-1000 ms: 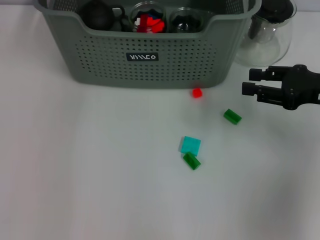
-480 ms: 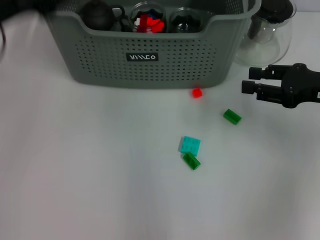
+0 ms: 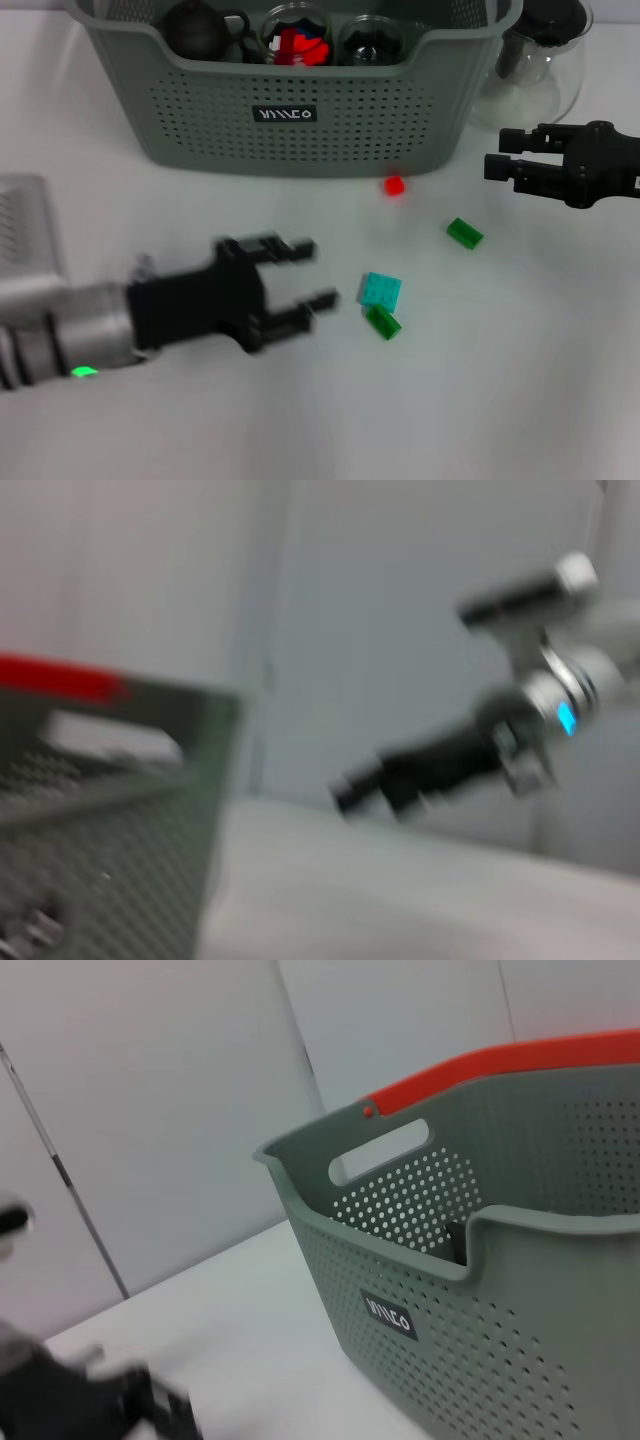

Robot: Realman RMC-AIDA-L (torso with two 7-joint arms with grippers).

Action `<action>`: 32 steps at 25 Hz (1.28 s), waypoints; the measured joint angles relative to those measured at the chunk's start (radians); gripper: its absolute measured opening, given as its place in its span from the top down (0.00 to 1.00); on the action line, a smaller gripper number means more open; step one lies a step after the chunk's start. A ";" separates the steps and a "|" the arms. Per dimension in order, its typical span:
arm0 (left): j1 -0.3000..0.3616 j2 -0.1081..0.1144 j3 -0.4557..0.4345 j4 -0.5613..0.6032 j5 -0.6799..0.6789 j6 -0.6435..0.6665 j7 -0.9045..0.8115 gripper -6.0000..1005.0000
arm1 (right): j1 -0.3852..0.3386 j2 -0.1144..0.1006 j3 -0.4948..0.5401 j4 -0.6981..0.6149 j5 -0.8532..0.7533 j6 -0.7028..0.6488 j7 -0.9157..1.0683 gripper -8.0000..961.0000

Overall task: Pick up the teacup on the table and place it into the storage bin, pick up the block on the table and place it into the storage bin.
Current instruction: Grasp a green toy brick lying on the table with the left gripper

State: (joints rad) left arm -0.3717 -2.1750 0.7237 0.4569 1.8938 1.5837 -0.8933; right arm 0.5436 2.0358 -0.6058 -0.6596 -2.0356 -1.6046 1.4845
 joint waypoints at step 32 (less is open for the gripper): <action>-0.216 0.000 -0.030 -0.517 -0.119 -0.434 0.553 0.19 | 0.005 -0.001 0.003 0.000 0.000 0.002 0.008 0.45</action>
State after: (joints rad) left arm -0.5875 -2.1750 0.6937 -0.0605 1.7750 1.1496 -0.3402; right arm 0.5482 2.0344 -0.6030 -0.6596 -2.0356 -1.6029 1.4926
